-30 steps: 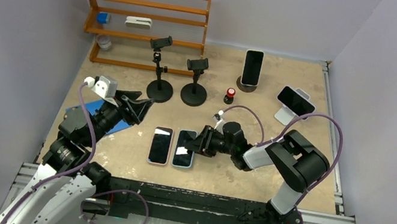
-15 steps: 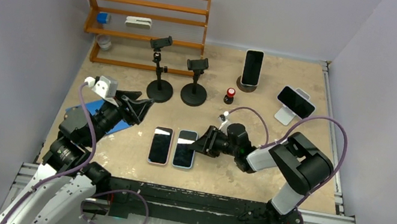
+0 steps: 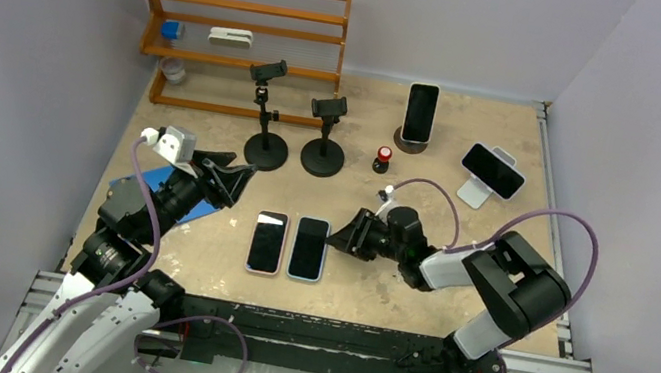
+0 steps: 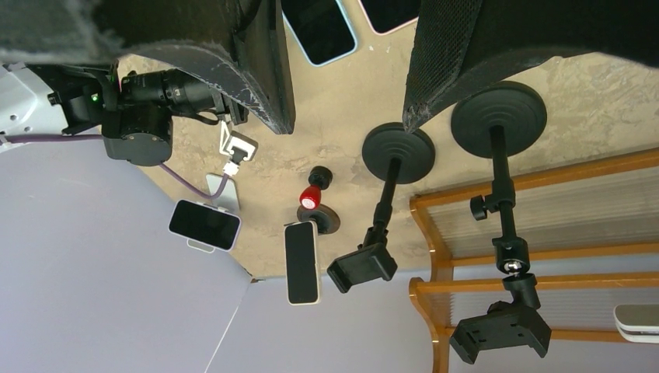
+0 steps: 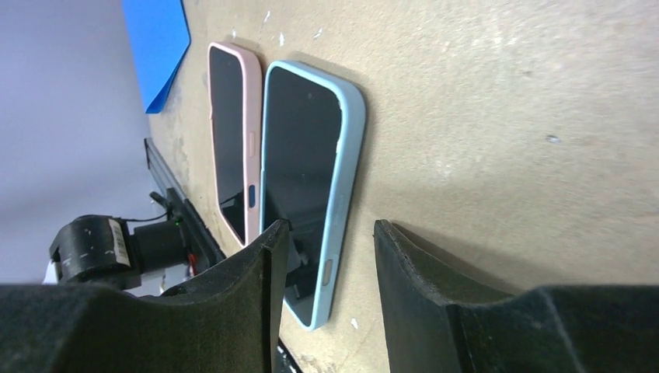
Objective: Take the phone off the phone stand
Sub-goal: Place the phone at the center of the board, then remove the phone from the phone stand.
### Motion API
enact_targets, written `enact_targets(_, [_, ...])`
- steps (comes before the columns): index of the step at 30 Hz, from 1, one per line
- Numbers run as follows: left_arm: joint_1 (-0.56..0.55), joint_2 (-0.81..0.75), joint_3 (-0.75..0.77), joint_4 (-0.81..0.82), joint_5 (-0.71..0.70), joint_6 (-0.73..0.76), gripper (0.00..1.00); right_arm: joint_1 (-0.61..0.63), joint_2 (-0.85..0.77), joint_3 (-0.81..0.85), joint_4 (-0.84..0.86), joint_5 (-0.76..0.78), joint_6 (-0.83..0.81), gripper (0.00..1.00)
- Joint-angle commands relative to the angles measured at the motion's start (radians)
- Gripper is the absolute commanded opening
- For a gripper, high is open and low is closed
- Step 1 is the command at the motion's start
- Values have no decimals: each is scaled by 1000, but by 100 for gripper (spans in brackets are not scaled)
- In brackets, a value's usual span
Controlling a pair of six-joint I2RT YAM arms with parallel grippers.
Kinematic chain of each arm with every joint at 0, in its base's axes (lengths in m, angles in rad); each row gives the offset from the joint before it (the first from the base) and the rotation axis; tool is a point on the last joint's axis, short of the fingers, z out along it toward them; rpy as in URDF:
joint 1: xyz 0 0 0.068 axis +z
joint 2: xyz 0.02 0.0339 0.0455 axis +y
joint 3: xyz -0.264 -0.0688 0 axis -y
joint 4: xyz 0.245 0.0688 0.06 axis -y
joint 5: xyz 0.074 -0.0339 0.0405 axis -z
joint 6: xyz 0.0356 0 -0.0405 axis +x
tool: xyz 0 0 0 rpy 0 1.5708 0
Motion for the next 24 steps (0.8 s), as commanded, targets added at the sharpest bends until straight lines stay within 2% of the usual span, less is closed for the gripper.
enact_targets(1, [-1, 3, 17, 27, 1, -8, 51, -20, -67, -24, -122, 97, -64, 48])
enact_targets(5, [-4, 4, 15, 28, 3, -8, 51, -20, -187, -14, -240, 200, -135, 48])
enact_targets(7, [-6, 5, 15, 30, 6, -6, 51, -20, -284, 6, -300, 322, -182, 48])
enact_targets(10, [-7, 3, 16, 31, 7, 0, 51, -20, -444, 41, -431, 377, -231, 48])
enact_targets(15, [-7, -8, 15, 31, 3, 4, 51, -20, -680, 127, -594, 555, -305, 49])
enact_targets(17, [-7, -5, 15, 33, 11, 5, 51, -20, -725, 179, -669, 649, -308, 53])
enact_targets(20, [-6, -1, 14, 33, 19, 6, 52, -20, -773, 254, -713, 765, -290, 73])
enact_targets(24, [-12, 1, 8, 46, 45, 10, 53, -20, -812, 324, -678, 873, -310, 81])
